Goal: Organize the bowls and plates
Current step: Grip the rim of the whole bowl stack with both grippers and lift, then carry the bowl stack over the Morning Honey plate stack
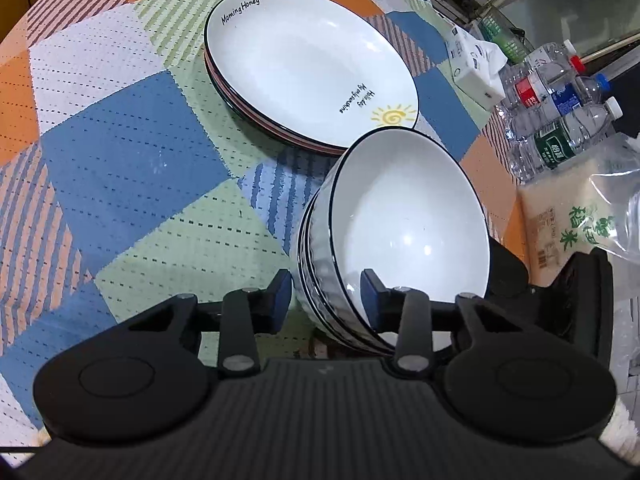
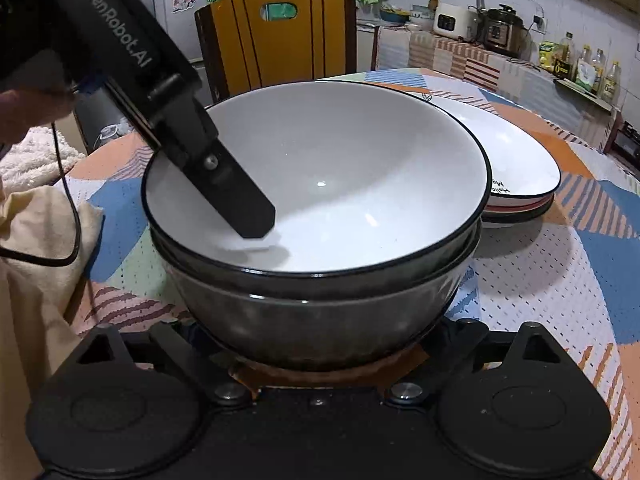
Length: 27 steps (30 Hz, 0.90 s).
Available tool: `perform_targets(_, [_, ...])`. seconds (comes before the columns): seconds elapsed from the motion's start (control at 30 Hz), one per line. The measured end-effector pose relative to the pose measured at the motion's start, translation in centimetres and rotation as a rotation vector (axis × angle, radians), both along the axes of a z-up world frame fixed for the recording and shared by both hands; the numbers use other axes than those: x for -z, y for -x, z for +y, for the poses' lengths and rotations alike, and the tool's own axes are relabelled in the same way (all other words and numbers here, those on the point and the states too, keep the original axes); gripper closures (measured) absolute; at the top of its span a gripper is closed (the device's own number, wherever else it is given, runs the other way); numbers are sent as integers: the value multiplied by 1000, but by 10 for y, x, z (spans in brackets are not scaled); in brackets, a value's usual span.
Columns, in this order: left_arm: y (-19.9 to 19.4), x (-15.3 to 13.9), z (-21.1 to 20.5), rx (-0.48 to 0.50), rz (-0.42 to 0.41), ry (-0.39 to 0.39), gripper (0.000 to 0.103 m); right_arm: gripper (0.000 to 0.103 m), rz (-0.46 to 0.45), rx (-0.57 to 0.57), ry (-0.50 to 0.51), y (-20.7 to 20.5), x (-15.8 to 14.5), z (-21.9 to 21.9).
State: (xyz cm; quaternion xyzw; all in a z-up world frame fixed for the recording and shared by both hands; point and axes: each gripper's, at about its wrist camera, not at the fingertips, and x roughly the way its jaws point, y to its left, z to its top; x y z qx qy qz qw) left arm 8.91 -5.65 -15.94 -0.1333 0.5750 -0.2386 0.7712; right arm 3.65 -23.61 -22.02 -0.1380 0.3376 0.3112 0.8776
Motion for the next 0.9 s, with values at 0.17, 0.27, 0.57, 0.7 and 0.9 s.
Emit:
perform_targets(0.17, [6,-5,-12,59,-31,-75,67,7,-23,15,-3,6,-1,0])
perform_targets(0.27, [6,-6,-10,64,-13,-79,67,7,-13,22,-14,8,-2,0])
perform_targets(0.57, [12,-36,-8,109,-71,-123,67,7,-67,47,-39,19,-11,6])
perform_targets(0.7, [9,-58,-5,114,-100,-133,67,7,-79,80,-54,18,-27,12])
perform_targets(0.9, [-7,-93,-8,139,-153,-183,67,7,-97,81,-63,4,-52,16])
